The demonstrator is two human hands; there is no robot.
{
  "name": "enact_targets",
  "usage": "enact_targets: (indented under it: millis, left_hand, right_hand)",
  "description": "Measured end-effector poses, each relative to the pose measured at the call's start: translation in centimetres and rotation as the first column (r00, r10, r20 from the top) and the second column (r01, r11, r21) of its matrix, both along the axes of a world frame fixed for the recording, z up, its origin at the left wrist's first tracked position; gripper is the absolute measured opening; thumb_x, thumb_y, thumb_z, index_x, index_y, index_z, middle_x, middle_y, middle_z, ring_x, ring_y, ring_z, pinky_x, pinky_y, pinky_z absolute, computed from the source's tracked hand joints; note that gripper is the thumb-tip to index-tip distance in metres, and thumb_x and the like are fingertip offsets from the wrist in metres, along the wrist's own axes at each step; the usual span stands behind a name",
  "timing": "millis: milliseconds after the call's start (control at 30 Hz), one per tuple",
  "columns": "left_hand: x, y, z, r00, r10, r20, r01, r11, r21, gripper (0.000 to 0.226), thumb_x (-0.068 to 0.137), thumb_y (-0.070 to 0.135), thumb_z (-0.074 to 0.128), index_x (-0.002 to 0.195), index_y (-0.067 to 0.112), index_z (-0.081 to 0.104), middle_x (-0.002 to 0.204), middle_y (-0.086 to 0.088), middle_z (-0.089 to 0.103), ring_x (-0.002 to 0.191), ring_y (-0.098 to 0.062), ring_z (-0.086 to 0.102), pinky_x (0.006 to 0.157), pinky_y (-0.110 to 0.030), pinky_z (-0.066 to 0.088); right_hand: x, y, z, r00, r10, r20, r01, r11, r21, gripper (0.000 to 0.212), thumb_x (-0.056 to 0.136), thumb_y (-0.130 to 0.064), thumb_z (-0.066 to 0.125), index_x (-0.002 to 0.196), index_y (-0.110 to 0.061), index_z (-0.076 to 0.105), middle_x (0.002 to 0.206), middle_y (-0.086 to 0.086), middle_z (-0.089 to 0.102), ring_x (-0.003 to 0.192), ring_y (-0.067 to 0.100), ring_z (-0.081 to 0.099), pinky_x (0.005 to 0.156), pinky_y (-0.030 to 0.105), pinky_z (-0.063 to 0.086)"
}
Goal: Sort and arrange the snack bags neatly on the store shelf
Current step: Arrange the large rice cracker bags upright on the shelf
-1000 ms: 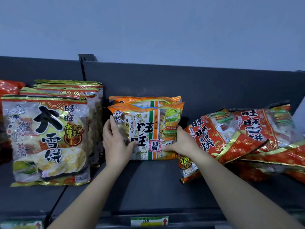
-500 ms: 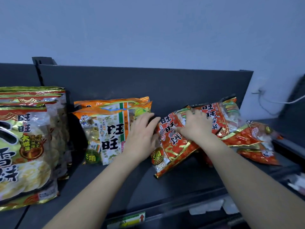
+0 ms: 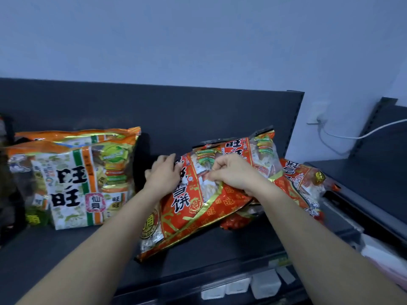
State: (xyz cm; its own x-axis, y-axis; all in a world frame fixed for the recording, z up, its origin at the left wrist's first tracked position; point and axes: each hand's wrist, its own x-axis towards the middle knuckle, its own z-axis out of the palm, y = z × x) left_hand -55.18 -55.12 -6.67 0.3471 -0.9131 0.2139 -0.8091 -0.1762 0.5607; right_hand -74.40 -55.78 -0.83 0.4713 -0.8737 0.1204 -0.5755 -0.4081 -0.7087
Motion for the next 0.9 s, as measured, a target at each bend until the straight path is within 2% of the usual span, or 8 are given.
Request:
enact_targets:
  millis: [100, 200, 300, 400, 500, 667, 767, 900]
  left_hand:
    - [-0.6, -0.8, -0.1, 0.996, 0.062, -0.059, -0.063, 0.998, -0.015, 0.037, 0.102, 0.030, 0.035, 0.133, 0.022, 0.053, 0.135, -0.009, 0.052, 0.126, -0.031, 0.045, 0.105, -0.046, 0.036]
    - [-1.2, -0.5, -0.5, 0.974, 0.089, -0.210, -0.103, 0.993, -0.057, 0.034, 0.102, 0.027, 0.036, 0.120, 0.014, 0.062, 0.116, -0.010, 0.065, 0.109, -0.030, 0.058, 0.091, -0.041, 0.048]
    - [-2.0, -0.3, 0.0, 0.960, 0.136, -0.245, -0.149, 0.988, -0.035, 0.045, 0.103, 0.039, 0.034, 0.134, 0.013, 0.054, 0.128, -0.009, 0.061, 0.117, -0.028, 0.055, 0.097, -0.039, 0.045]
    - [-2.6, -0.3, 0.6, 0.950, 0.134, -0.281, -0.133, 0.991, 0.024, 0.048, 0.102, 0.046, 0.030, 0.118, 0.015, 0.063, 0.107, -0.008, 0.068, 0.099, -0.026, 0.063, 0.082, -0.033, 0.047]
    - [-2.8, -0.2, 0.8, 0.943, 0.126, -0.307, -0.117, 0.992, 0.047, 0.045, 0.102, 0.046, 0.033, 0.091, 0.018, 0.066, 0.079, -0.001, 0.068, 0.077, -0.019, 0.065, 0.067, -0.030, 0.046]
    - [-3.0, 0.2, 1.0, 0.985, 0.157, -0.076, -0.162, 0.985, -0.066, 0.043, 0.102, 0.032, 0.041, 0.065, 0.023, 0.061, 0.071, 0.008, 0.062, 0.084, -0.021, 0.060, 0.091, -0.039, 0.039]
    - [-4.3, 1.1, 1.6, 0.980, 0.200, -0.004, -0.189, 0.919, -0.346, 0.034, 0.100, 0.026, 0.043, 0.071, 0.022, 0.058, 0.081, 0.004, 0.060, 0.088, -0.020, 0.055, 0.080, -0.034, 0.023]
    - [-5.8, 2.7, 3.2, 0.981, 0.153, 0.122, -0.051, 0.803, -0.594, 0.024, 0.097, 0.020, 0.049, 0.080, 0.015, 0.065, 0.081, 0.005, 0.056, 0.083, -0.018, 0.053, 0.074, -0.027, 0.020]
  right_hand:
    - [-1.2, -1.2, 0.7, 0.998, 0.007, 0.066, -0.005, 1.000, -0.028, 0.033, 0.081, -0.029, 0.075, 0.069, -0.001, 0.063, 0.060, 0.004, 0.061, 0.054, 0.009, 0.054, 0.066, 0.032, 0.049]
    - [-2.8, -3.5, 0.9, 0.984, -0.175, 0.022, 0.173, 0.943, -0.283, 0.036, 0.085, -0.048, 0.066, 0.065, -0.018, 0.061, 0.066, -0.006, 0.062, 0.068, 0.012, 0.059, 0.070, 0.032, 0.048]
    - [-4.8, -6.0, 0.4, 0.883, -0.452, -0.125, 0.358, 0.822, -0.442, 0.045, 0.084, -0.058, 0.059, 0.113, -0.024, 0.063, 0.124, 0.005, 0.058, 0.123, 0.028, 0.047, 0.099, 0.046, 0.040]
    - [-6.1, -7.7, -0.4, 0.866, -0.481, -0.140, 0.450, 0.869, -0.205, 0.086, 0.081, -0.060, 0.063, 0.146, -0.015, 0.029, 0.151, 0.015, 0.029, 0.137, 0.037, 0.034, 0.107, 0.054, 0.034]
    - [-6.6, -8.9, -0.7, 0.841, -0.541, 0.010, 0.541, 0.839, -0.059, 0.094, 0.080, -0.059, 0.066, 0.146, -0.010, 0.020, 0.144, 0.019, 0.039, 0.128, 0.039, 0.046, 0.101, 0.051, 0.043]
    - [-7.0, -9.5, -0.8, 0.808, -0.576, 0.126, 0.570, 0.817, 0.084, 0.046, 0.080, -0.036, 0.071, 0.111, -0.006, 0.058, 0.100, 0.009, 0.068, 0.085, 0.030, 0.067, 0.072, 0.038, 0.056]
    - [-6.1, -9.2, -0.6, 0.813, -0.533, 0.234, 0.524, 0.845, 0.104, 0.016, 0.080, -0.016, 0.065, 0.089, -0.004, 0.068, 0.087, 0.015, 0.070, 0.078, 0.033, 0.068, 0.075, 0.048, 0.059]
    - [-4.5, -8.2, 0.0, 0.819, -0.383, 0.427, 0.341, 0.924, 0.175, 0.018, 0.068, -0.012, 0.067, 0.086, -0.006, 0.069, 0.089, 0.018, 0.070, 0.084, 0.038, 0.069, 0.074, 0.056, 0.058]
